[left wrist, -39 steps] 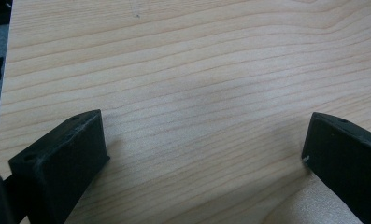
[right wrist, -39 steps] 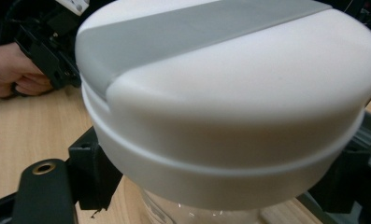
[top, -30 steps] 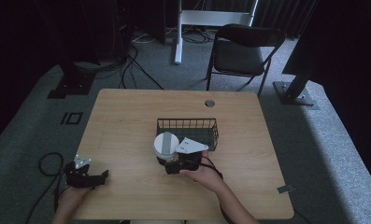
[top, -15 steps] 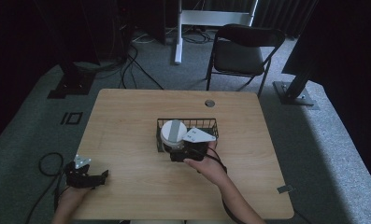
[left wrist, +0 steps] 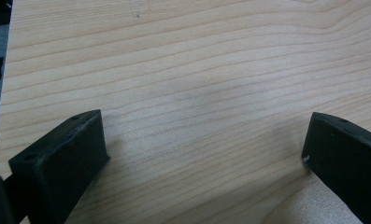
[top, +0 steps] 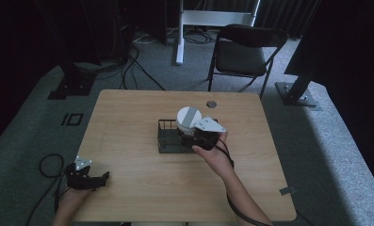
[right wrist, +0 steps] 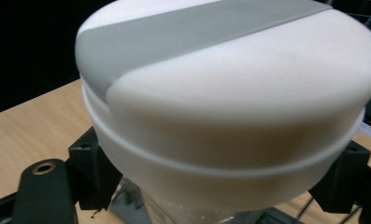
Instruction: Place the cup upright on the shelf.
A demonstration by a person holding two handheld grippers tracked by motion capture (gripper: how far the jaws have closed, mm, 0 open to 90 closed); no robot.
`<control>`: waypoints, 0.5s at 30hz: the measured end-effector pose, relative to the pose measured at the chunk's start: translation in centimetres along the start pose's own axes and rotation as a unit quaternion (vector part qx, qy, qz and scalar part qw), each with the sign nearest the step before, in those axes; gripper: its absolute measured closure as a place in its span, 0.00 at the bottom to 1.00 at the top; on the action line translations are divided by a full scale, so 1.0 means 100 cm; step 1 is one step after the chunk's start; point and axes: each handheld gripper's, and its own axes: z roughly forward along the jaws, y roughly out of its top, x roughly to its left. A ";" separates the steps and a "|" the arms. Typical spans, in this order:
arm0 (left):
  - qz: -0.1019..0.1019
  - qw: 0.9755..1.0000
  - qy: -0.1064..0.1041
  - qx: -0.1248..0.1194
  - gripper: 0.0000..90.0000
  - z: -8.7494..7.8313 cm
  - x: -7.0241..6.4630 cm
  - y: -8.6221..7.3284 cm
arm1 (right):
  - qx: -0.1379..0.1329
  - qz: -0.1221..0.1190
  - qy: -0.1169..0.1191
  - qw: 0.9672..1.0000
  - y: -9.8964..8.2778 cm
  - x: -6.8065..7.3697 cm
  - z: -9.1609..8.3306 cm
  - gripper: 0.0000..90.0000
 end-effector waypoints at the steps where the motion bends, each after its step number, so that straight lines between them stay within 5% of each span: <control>1: 0.000 1.000 0.000 0.000 0.00 0.000 0.000 0.000 | 0.001 -0.001 -0.006 1.000 0.000 -0.002 0.001 0.20; 15: -0.001 1.000 0.000 0.000 0.00 0.000 0.000 0.000 | 0.038 0.014 -0.109 0.993 -0.011 -0.028 0.017 0.20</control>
